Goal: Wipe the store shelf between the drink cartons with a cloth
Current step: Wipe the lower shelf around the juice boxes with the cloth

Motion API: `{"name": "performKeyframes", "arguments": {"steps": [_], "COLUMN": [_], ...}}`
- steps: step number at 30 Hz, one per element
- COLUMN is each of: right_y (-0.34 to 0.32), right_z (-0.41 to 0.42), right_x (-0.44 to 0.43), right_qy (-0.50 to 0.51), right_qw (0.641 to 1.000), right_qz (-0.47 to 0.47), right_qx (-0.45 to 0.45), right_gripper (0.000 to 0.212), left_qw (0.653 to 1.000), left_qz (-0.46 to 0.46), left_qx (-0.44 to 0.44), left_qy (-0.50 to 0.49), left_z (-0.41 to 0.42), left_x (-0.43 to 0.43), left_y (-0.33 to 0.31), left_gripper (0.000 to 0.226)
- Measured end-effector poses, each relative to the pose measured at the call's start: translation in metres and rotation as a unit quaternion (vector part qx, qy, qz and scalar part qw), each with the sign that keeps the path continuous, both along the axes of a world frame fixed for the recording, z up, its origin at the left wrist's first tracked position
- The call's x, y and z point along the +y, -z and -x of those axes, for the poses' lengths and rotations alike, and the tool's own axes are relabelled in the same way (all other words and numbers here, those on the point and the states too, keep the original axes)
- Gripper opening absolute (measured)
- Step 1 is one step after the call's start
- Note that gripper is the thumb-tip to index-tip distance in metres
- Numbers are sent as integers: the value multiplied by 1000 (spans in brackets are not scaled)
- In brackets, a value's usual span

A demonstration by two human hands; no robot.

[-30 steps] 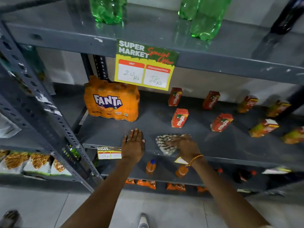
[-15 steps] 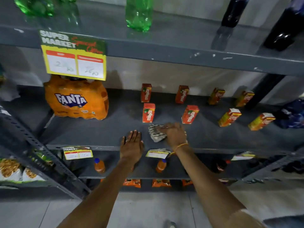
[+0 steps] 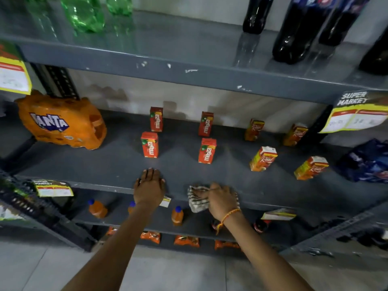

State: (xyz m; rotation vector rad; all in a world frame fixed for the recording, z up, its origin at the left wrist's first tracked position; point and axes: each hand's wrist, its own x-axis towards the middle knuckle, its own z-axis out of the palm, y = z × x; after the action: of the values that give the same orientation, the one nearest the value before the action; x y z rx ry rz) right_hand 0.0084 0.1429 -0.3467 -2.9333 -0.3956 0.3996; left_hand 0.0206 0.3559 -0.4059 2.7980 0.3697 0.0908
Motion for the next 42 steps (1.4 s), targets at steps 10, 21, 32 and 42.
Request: {"name": "performKeyframes", "arguments": {"steps": [10,21,32,42], "right_y": [22,39,26,38], "right_z": [-44,10,-75,-50], "right_x": [44,-73,-74,-200], "right_qy": [-96,20,-73,-60], "right_qw": [994,988,995,996], "right_qz": [25,-64,-9,-55], "right_qx": [-47,-142,-65,-43], "right_gripper": [60,58,59,54], "left_qw": [998,998,998,995], "left_qz": [-32,-25,-39,-38], "left_qx": [-12,30,-30,-23], "left_qy": [43,55,44,86], "left_z": [-2,-8,-18,-16], "left_x": [-20,-81,-120,-192], "left_y": [15,13,24,17], "left_gripper": [49,70,70,74]}}
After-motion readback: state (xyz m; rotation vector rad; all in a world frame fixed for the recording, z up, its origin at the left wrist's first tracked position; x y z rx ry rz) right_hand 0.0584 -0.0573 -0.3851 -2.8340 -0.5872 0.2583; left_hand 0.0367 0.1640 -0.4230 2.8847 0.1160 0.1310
